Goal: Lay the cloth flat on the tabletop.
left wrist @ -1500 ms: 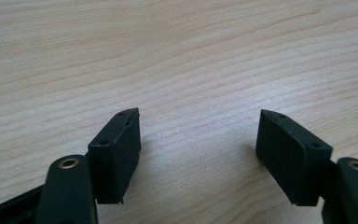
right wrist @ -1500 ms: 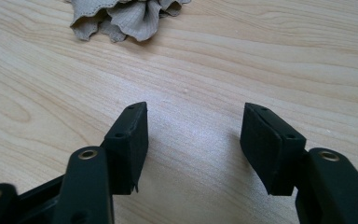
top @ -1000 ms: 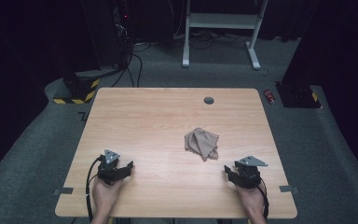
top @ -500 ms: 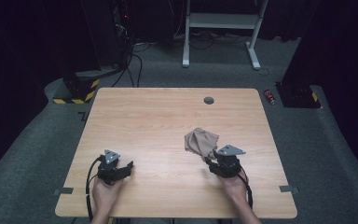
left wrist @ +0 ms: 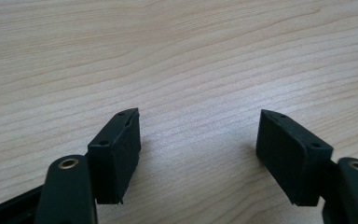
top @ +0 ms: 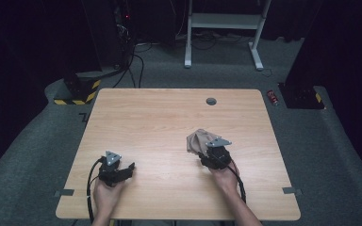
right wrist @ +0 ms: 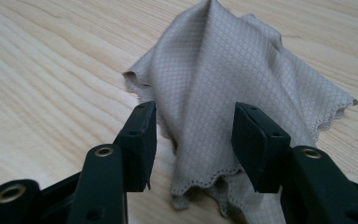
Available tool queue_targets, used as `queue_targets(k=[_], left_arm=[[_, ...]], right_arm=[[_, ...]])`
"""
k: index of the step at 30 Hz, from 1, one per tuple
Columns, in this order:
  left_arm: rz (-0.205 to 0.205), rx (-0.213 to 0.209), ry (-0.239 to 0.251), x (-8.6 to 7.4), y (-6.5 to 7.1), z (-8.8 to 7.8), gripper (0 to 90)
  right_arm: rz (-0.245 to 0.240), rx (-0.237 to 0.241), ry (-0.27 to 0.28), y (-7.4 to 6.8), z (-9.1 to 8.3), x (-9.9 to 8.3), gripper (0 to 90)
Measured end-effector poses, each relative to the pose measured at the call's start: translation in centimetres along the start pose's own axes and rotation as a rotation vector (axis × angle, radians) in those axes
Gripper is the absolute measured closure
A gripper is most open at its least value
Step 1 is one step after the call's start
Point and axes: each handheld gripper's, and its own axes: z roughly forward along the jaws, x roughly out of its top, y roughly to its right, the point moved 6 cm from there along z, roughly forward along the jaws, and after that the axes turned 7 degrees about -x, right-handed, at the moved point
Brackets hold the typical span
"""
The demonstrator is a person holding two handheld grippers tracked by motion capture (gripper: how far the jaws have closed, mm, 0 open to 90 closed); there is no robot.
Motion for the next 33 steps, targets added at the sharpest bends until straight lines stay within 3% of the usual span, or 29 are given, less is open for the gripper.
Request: queue_targets(k=[5, 10, 11, 12, 19, 33], left_arm=[[0.000, 0.001, 0.000, 0.0, 0.0, 0.0, 31.0], [0.000, 0.000, 0.000, 0.0, 0.0, 0.0, 31.0], [0.000, 0.000, 0.000, 0.0, 0.0, 0.0, 31.0], [0.000, 0.000, 0.000, 0.0, 0.0, 0.0, 31.0], [0.000, 0.001, 0.001, 0.0, 0.0, 0.0, 31.0], [0.002, 0.001, 0.001, 0.0, 0.0, 0.0, 31.0]], right_arm=[[-0.012, -0.026, -0.026, 0.1, 1.1, 0.0, 56.4], [-0.031, -0.025, -0.031, -0.1, 1.3, 0.1, 77.0], [-0.031, -0.025, -0.031, -0.1, 1.3, 0.1, 77.0], [-0.039, -0.024, -0.032, -0.2, 1.3, 0.1, 85.5], [-0.025, 0.032, -0.010, -0.8, 0.6, 0.3, 87.8], [-0.082, 0.164, 0.047, -5.2, -1.6, 0.3, 88.0]])
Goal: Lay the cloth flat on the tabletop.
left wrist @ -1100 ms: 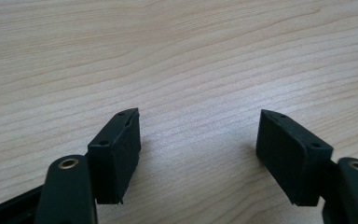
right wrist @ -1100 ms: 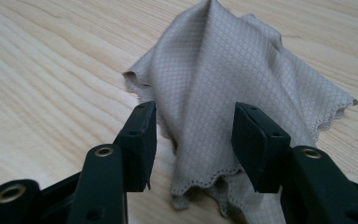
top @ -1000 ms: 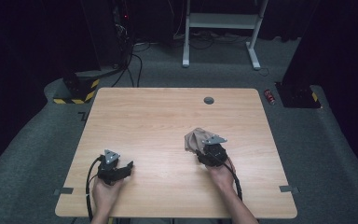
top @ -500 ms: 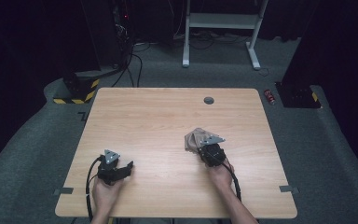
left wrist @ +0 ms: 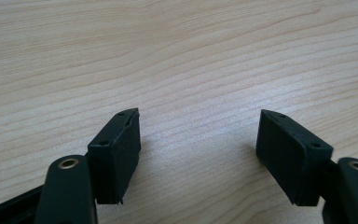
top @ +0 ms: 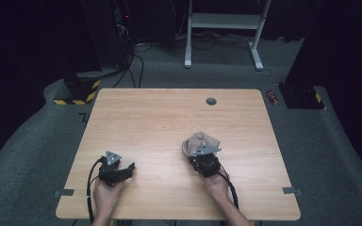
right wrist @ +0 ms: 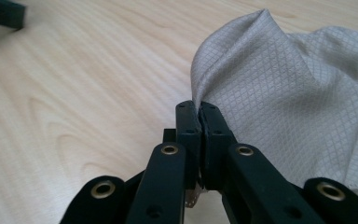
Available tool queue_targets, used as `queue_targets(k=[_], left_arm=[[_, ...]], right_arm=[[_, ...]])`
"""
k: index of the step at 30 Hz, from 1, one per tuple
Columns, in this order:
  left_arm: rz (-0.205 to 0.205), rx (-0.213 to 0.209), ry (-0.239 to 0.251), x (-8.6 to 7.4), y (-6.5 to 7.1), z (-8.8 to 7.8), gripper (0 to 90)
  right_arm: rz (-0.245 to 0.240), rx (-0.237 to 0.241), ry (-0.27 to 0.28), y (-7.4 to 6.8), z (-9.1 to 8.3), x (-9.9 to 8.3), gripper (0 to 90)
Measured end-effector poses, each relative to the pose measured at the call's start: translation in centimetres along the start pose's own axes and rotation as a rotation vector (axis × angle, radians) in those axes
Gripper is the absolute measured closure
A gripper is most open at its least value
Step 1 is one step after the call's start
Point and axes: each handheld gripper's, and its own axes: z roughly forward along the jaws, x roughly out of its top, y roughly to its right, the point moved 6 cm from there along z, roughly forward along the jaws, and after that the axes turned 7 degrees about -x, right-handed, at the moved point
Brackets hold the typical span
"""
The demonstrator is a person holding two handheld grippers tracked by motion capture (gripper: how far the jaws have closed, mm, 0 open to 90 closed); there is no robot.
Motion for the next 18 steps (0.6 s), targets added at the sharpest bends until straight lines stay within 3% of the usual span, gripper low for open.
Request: queue_targets(k=[18], left_arm=[[-0.010, 0.008, 0.003, 0.0, 0.1, 0.0, 32.6]], right_arm=[[-0.119, 0.124, -0.004, -6.4, -0.6, -1.2, 87.9]])
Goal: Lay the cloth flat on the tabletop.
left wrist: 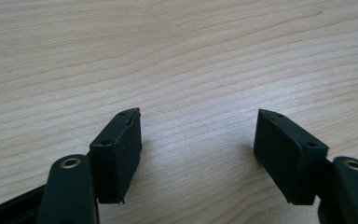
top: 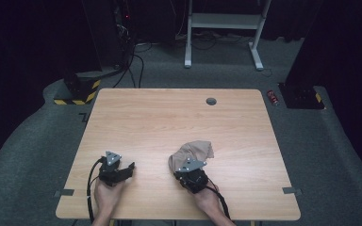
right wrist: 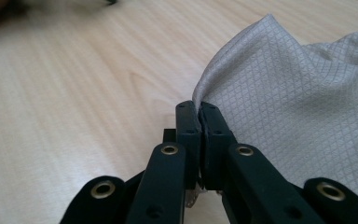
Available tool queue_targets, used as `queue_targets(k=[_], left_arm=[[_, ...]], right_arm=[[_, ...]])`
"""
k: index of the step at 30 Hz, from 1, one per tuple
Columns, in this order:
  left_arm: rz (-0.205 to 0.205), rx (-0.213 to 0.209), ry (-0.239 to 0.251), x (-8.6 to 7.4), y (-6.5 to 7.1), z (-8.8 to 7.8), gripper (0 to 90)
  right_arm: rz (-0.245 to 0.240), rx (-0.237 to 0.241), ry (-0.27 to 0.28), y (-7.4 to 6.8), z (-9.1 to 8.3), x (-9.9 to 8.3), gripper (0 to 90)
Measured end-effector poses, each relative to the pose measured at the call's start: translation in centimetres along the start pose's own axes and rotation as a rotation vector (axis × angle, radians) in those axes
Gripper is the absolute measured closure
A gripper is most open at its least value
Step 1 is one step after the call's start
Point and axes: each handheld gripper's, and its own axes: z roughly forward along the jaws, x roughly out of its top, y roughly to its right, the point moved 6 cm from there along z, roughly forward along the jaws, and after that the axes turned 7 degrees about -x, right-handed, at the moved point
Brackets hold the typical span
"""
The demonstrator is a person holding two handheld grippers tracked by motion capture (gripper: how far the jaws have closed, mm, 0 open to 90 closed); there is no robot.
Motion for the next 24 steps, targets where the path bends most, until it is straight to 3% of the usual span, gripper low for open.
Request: queue_targets(k=[4, 6, 7, 8, 9, 10, 11, 12, 13, 15, 17, 20, 21, 24], left_arm=[[-0.020, -0.064, 0.004, 0.3, 1.4, 0.2, 35.2], [-0.011, -0.085, -0.004, 0.5, 2.0, 0.3, 35.4], [0.001, -0.110, -0.003, 0.8, 2.9, 0.5, 35.3], [0.001, -0.110, -0.003, 0.8, 2.9, 0.5, 35.4], [0.026, -0.145, -0.005, 1.2, 4.2, 0.6, 35.4], [0.026, -0.145, -0.005, 1.2, 4.2, 0.6, 35.4], [0.041, -0.184, -0.003, 1.7, 5.3, 0.6, 35.4], [0.041, -0.184, -0.003, 1.7, 5.3, 0.6, 35.8], [0.060, -0.216, -0.007, 2.0, 6.3, 0.7, 36.0], [0.076, -0.230, -0.011, 2.1, 6.9, 0.7, 36.0], [0.096, -0.268, -0.024, 2.4, 8.2, 1.0, 36.8], [0.102, -0.286, -0.034, 2.4, 8.8, 1.1, 37.8], [0.113, -0.302, -0.041, 2.5, 9.5, 1.4, 38.2], [0.114, -0.326, -0.049, 2.7, 10.3, 1.6, 38.6]], right_arm=[[-0.020, -0.003, -0.011, -0.9, 0.2, -0.3, 86.5], [-0.008, 0.015, -0.009, -0.9, 0.3, -0.4, 79.8], [-0.002, 0.018, -0.007, -0.8, 0.1, -0.5, 75.5], [-0.002, 0.018, -0.007, -0.8, 0.1, -0.5, 75.5], [0.007, 0.017, 0.003, -0.6, -0.4, -0.5, 71.7], [0.007, 0.017, 0.003, -0.6, -0.4, -0.5, 71.7], [0.019, 0.011, 0.022, -0.3, -1.0, -0.6, 69.4], [0.019, 0.011, 0.022, -0.3, -1.0, -0.6, 69.4], [0.038, 0.003, 0.038, 0.4, -1.9, -0.7, 67.6], [0.043, -0.004, 0.045, 0.7, -2.2, -0.8, 66.9], [0.081, -0.053, 0.041, 2.4, -3.2, -1.5, 65.4], [0.114, -0.086, 0.028, 3.7, -3.5, -2.1, 64.2], [0.150, -0.111, 0.017, 4.6, -3.7, -2.7, 62.5], [0.165, -0.128, 0.009, 5.2, -3.6, -2.9, 60.2]])
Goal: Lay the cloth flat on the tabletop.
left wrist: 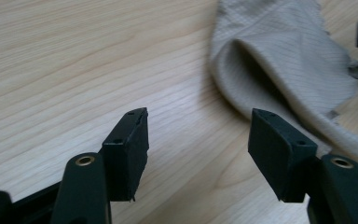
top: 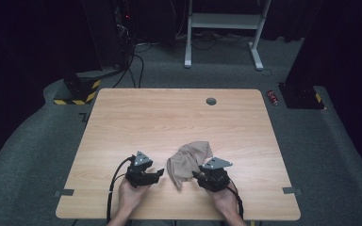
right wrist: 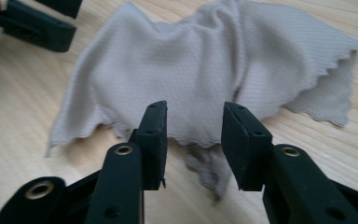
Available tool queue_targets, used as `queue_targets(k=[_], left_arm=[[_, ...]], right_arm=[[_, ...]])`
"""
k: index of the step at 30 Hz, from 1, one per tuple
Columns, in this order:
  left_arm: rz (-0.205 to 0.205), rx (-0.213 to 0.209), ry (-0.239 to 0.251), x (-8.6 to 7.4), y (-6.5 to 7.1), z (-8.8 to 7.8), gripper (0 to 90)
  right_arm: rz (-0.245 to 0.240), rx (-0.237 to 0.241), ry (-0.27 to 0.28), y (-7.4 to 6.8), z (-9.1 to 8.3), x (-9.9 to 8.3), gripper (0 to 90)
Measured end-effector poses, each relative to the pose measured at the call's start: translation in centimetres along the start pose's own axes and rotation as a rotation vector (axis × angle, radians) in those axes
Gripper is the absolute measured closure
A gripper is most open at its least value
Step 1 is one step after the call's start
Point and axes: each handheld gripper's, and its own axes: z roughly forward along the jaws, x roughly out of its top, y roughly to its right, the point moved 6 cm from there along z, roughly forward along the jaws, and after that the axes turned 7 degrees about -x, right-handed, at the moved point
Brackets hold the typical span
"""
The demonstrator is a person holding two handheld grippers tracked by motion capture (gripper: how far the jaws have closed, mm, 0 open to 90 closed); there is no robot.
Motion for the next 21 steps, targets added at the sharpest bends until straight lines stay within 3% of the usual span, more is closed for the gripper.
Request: queue_targets(k=[3, 8, 10, 12, 13, 16, 17, 18, 21], left_arm=[[-0.003, -0.024, -0.003, 0.3, 0.7, 0.8, 39.8], [-0.010, -0.008, -0.036, 0.3, 0.9, 1.9, 43.3], [-0.013, -0.008, -0.038, 0.4, 1.0, 2.3, 47.4], [-0.006, -0.008, -0.047, 0.5, 1.1, 2.3, 55.1], [0.019, -0.008, -0.068, 0.7, 1.3, 2.5, 59.6], [0.050, -0.012, -0.085, 0.9, 1.6, 2.6, 75.7], [0.054, -0.018, -0.091, 0.9, 1.7, 2.6, 75.7], [0.060, -0.020, -0.093, 1.1, 1.9, 2.6, 84.7], [0.057, -0.027, -0.076, 1.3, 1.7, 2.1, 90.0]], right_arm=[[0.013, -0.007, -0.005, 0.2, 0.4, 0.1, 58.7], [-0.019, -0.007, -0.028, -0.2, 1.2, 0.1, 63.0], [-0.026, -0.002, -0.055, -0.2, 1.7, -0.1, 74.0], [-0.025, -0.002, -0.062, -0.2, 1.8, -0.2, 78.6], [-0.039, 0.000, -0.067, -0.2, 1.9, -0.2, 88.1], [-0.048, -0.003, -0.058, -0.1, 1.7, -0.1, 89.9], [-0.051, -0.001, -0.055, -0.1, 1.6, -0.1, 89.9], [-0.047, -0.002, -0.039, -0.1, 1.2, 0.1, 90.0], [-0.041, -0.009, -0.018, 0.2, 0.6, 0.4, 90.0]])
